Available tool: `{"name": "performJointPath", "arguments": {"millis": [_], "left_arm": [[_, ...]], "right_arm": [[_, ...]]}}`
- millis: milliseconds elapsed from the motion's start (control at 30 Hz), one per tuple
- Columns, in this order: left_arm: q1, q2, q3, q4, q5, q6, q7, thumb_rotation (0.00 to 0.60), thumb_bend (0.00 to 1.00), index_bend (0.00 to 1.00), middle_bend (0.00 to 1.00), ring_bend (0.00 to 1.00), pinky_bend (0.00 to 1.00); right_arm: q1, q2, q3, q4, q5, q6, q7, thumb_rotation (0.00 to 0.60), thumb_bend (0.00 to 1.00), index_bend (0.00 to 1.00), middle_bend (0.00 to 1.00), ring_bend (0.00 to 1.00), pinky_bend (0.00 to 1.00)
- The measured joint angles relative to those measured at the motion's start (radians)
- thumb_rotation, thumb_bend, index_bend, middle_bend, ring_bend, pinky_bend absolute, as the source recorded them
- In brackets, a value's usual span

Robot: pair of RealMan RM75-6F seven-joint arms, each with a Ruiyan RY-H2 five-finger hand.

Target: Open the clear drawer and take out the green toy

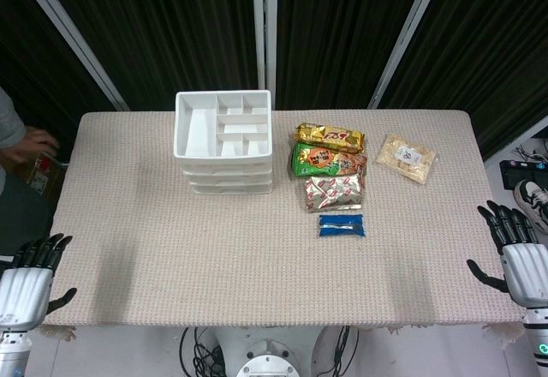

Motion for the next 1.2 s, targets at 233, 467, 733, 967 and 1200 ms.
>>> {"name": "performJointPath", "arguments": {"millis": [233, 467, 733, 967, 1200], "left_arm": [[-0.018, 0.001, -0.012, -0.011, -0.016, -0.03, 0.011, 0.6, 0.03, 0.15, 0.15, 0.15, 0.19], [-0.08, -0.008, -0.054, -0.069, -0.017, -0.075, 0.001, 0.6, 0.05, 0.19, 0.18, 0.22, 0.37], [-0.199, -0.066, -0.113, -0.126, -0.002, -0.176, -0.171, 0.6, 0.15, 0.31, 0.49, 0.62, 0.93], [-0.353, -0.223, -0.21, -0.147, -0.158, -0.369, -0.413, 0.6, 0.33, 0.32, 0.7, 0.88, 1.0], [-0.475, -0.446, -0.308, -0.062, -0.356, -0.504, -0.634, 0.6, 0.41, 0.21, 0.8, 0.95, 1.0]], "right_arm": [[0.02, 0.002, 0.009, -0.011, 0.003, -0.026, -0.012, 0.6, 0.18, 0.0, 0.0, 0.0, 0.0], [0.035, 0.009, 0.025, -0.012, 0.01, -0.035, -0.015, 0.6, 0.18, 0.0, 0.0, 0.0, 0.0], [0.039, 0.046, 0.05, -0.049, -0.004, 0.004, -0.036, 0.6, 0.18, 0.0, 0.0, 0.0, 0.0], [0.043, 0.052, 0.043, -0.06, -0.009, -0.009, -0.03, 0.6, 0.18, 0.0, 0.0, 0.0, 0.0], [0.038, 0.059, 0.039, -0.06, -0.004, -0.009, -0.028, 0.6, 0.18, 0.0, 0.0, 0.0, 0.0]]}}
